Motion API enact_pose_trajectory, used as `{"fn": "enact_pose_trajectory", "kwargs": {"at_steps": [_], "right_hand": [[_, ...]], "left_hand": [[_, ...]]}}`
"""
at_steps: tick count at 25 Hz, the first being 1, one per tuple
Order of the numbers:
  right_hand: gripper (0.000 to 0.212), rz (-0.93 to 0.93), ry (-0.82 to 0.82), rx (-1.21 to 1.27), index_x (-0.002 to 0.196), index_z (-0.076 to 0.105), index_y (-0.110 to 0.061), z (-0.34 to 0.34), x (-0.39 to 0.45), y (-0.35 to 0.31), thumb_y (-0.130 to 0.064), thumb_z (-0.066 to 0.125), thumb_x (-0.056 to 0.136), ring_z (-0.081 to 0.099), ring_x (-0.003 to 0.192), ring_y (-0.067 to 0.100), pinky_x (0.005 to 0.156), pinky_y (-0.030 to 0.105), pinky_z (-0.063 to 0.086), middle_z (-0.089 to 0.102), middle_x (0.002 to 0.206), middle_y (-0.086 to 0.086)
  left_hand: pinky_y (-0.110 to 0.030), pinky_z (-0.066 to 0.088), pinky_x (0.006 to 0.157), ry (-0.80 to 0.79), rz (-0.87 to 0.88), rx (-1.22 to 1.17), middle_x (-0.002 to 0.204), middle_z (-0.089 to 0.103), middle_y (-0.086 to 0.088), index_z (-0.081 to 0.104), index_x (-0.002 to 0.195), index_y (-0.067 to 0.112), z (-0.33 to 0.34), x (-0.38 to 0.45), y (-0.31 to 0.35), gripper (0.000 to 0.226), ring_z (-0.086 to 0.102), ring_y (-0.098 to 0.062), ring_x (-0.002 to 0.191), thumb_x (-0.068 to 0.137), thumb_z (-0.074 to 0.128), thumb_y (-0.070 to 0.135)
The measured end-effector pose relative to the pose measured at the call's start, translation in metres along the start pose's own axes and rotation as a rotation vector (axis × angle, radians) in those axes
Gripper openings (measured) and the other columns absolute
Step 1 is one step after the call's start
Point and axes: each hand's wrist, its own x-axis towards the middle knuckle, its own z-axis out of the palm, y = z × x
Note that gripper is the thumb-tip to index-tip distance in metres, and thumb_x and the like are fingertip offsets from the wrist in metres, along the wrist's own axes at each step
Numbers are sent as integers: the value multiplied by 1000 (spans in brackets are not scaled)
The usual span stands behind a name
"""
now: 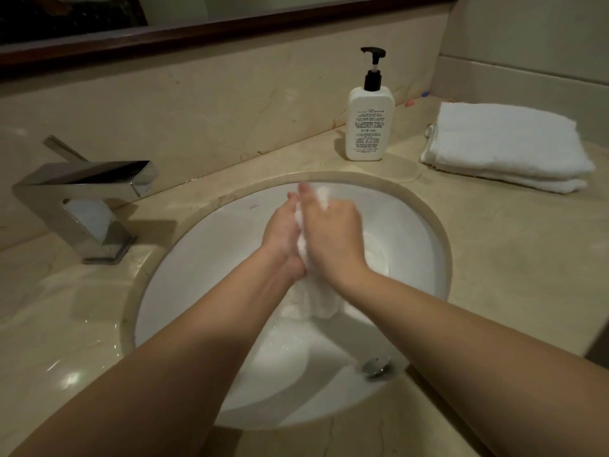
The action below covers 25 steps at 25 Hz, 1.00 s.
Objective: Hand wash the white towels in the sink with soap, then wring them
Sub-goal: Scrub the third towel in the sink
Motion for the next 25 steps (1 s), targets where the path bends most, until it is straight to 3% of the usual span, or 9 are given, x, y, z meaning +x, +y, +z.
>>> {"fn": "enact_pose_trajectory", "kwargs": {"at_steps": [2, 5, 9, 12, 13, 15, 17, 21, 25], "right_hand": [[55, -4, -8, -6, 56, 54, -18, 2, -1, -2, -52, 52, 99, 61, 67, 23, 65, 34, 45, 59, 60, 1], [55, 108, 137, 43, 55, 47, -18, -8, 22, 0, -50, 51, 100, 59, 68, 27, 66, 36, 43, 58, 63, 6], [55, 24, -35, -27, 55, 49, -20, 0, 3, 8, -55, 51, 98, 62, 73, 32, 69, 39, 46, 59, 63, 5], [55, 154, 79, -2, 57, 47, -17, -12, 21, 6, -50, 50, 101, 57, 66, 26, 65, 33, 39, 55, 61, 2], [56, 143, 88, 10, 56, 48, -16, -13, 20, 6, -49, 50, 101, 56, 64, 24, 63, 32, 38, 55, 59, 2], [56, 42, 14, -3, 54, 49, -19, -6, 3, 5, -50, 52, 100, 58, 64, 24, 62, 34, 42, 55, 56, 0], [57, -18, 2, -27, 52, 48, -20, -1, -5, 2, -52, 52, 99, 58, 63, 25, 62, 36, 43, 54, 55, 1], [59, 149, 145, 12, 53, 41, -16, -13, 29, 11, -51, 50, 101, 51, 59, 23, 60, 34, 39, 51, 56, 2], [52, 218, -6, 59, 62, 41, -18, -19, 29, 22, -53, 54, 98, 45, 57, 15, 63, 31, 37, 46, 59, -3]], "left_hand": [[-20, 53, 59, 2, 8, -26, 62, 66, -4, 68, 70, 13, -1, 2, 1, 59, 67, -15, 57, 106, 40, 50], [-31, 55, 76, -14, -25, 109, 91, 77, -11, 75, 102, 10, 4, -6, 0, 61, 74, -24, 84, 104, 38, 60], [-29, 52, 78, 12, -13, 35, 69, 66, -5, 62, 85, 13, 2, -2, 0, 50, 67, -20, 71, 105, 39, 53], [-37, 54, 97, 13, -59, 112, 98, 76, -13, 73, 108, 8, 6, -8, -3, 64, 72, -28, 92, 102, 39, 62], [-34, 56, 91, 17, -55, 146, 96, 77, -12, 73, 106, 9, 5, -7, -4, 63, 73, -26, 90, 103, 38, 61], [-24, 55, 68, 2, -18, 102, 70, 71, -5, 66, 86, 12, 3, -4, -3, 55, 71, -17, 67, 106, 38, 53], [-22, 54, 62, -5, -7, 70, 62, 68, -3, 63, 81, 14, 1, -5, 0, 53, 68, -14, 59, 108, 37, 51], [-39, 52, 103, -15, -39, 243, 105, 78, -11, 71, 121, 15, 5, -8, 1, 67, 74, -25, 98, 100, 36, 68], [-40, 53, 101, 112, -11, 355, 123, 72, -11, 58, 138, 20, -11, 6, 10, 73, 71, -27, 107, 94, 40, 76]]}}
